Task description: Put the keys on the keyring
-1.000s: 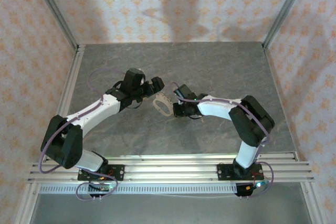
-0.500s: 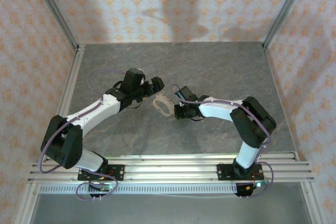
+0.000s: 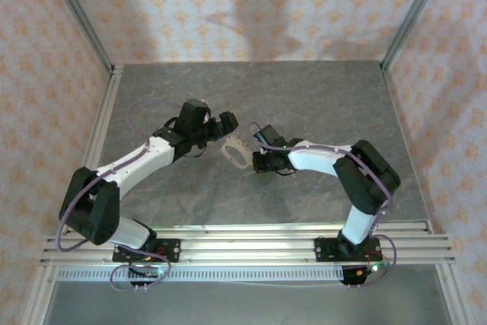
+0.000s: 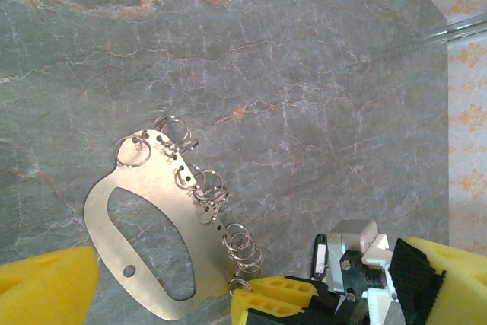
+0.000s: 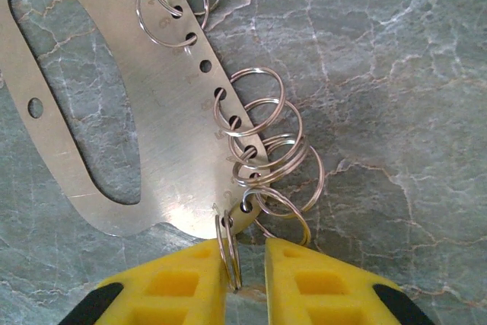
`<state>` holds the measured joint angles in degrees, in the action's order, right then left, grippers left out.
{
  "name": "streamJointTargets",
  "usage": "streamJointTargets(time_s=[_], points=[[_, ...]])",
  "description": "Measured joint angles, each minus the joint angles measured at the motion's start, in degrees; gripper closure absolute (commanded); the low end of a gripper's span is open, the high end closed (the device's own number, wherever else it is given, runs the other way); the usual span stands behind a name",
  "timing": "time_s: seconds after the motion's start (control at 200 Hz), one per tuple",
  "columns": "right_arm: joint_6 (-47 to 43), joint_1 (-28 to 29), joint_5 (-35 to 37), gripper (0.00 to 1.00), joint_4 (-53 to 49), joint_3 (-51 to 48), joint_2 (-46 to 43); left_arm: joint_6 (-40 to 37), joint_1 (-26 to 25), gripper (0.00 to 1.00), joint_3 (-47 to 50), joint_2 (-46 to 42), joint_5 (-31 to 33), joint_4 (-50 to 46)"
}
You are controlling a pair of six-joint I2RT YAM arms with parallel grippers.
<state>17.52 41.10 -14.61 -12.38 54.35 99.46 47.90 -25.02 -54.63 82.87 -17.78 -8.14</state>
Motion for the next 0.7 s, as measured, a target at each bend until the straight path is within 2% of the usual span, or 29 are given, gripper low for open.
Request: streamJointTargets(time_s=[0.43, 0.51, 0.59, 0.701], points=[[0.0, 0.0, 0.0, 0.86, 0.0, 0.7, 0.0, 0.0, 0.0, 0.00, 0.1, 0.0, 0.0, 0.0], [0.0, 0.0, 0.0, 0.90, 0.0, 0.8, 0.0, 0.0, 0.0, 0.00, 0.1, 0.0, 0.0, 0.0], [0.0, 0.0, -0.2, 1.00, 0.0, 0.8, 0.0, 0.0, 0.0, 0.00, 0.1, 0.0, 0.0, 0.0], [0.3, 0.0, -0.4, 1.00, 0.0, 0.9, 0.0, 0.0, 0.0, 0.00, 0.1, 0.0, 0.0, 0.0]])
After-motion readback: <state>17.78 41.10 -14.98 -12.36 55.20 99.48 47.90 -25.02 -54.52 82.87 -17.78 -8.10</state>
